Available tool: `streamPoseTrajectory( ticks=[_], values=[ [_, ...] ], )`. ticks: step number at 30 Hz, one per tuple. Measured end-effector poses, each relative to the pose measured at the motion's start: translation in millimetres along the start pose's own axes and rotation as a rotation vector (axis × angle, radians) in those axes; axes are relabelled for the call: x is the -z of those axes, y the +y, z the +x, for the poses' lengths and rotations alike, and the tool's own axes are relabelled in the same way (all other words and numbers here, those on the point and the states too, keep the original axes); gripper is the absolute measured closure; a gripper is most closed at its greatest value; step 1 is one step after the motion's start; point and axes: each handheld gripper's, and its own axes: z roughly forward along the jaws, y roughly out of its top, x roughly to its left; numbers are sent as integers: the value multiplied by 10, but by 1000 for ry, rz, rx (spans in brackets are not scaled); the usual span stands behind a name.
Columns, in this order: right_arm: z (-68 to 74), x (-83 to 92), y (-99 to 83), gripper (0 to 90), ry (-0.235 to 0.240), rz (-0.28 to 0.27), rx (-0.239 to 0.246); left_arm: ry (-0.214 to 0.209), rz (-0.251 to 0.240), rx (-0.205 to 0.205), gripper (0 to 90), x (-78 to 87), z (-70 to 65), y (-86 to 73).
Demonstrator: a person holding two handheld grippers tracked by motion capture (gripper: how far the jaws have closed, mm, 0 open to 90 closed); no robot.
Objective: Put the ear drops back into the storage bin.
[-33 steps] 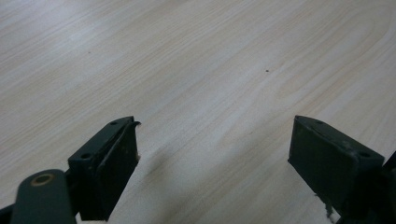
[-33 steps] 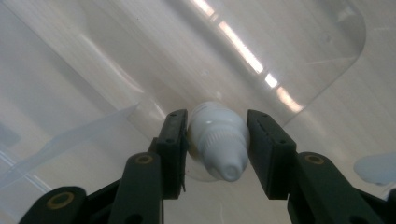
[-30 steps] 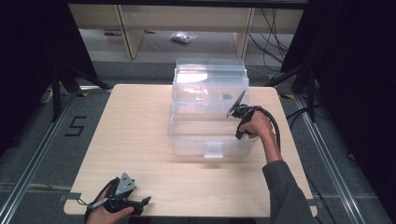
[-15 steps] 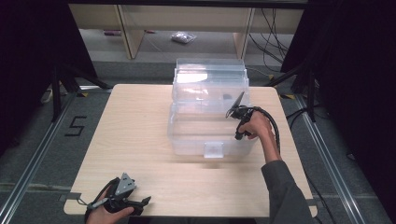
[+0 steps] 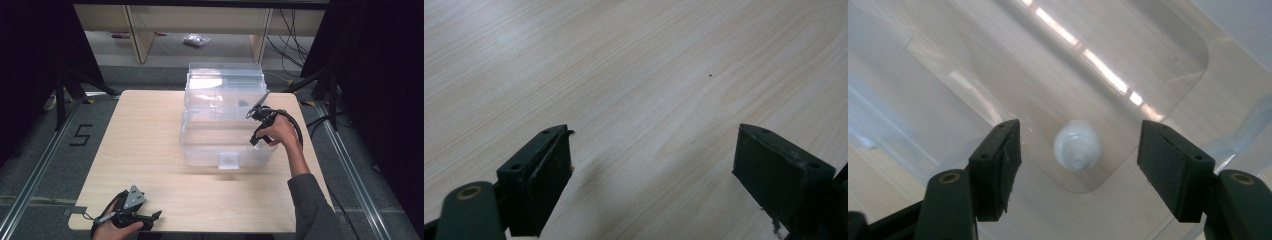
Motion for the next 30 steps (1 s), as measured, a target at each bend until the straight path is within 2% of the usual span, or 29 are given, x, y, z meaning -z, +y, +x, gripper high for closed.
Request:
streamPoseTrajectory(
  ticks=[3,4,5,6,10,12,14,16,17,19,20,23,29,30],
  values=[
    [22,41,-11,332,1,-10,-3,-10,-6,4,151,3,-2,-1],
    [28,56,-17,326,-4,-14,-2,-11,4,-8,151,11,8,1],
    [22,68,-24,325,-3,-13,16,-12,-3,0,151,6,2,0],
    [37,82,-32,324,-2,-18,1,-9,-3,-1,151,6,3,0],
    [52,146,-67,315,-7,-29,9,-10,4,-8,151,10,8,1],
    [79,212,-101,309,-4,-55,14,-9,6,-8,150,8,9,0],
    [97,235,-112,306,-6,-56,7,-9,5,-8,151,9,9,0],
    [112,267,-135,300,-7,-71,21,-9,-2,0,151,6,3,0],
    [126,295,-152,298,-4,-78,26,-5,5,-9,150,9,11,0],
    [148,323,-179,292,-6,-90,21,-4,4,2,151,4,7,-3],
    [155,335,-195,290,-6,-96,24,-2,4,-9,151,8,11,0],
    [184,367,-232,286,-4,-107,17,-7,2,-8,151,10,8,1],
    [253,462,-301,285,-18,-139,38,0,4,-8,151,7,12,0],
    [272,476,-314,285,-12,-147,34,-5,4,1,151,6,6,-2]
  ],
)
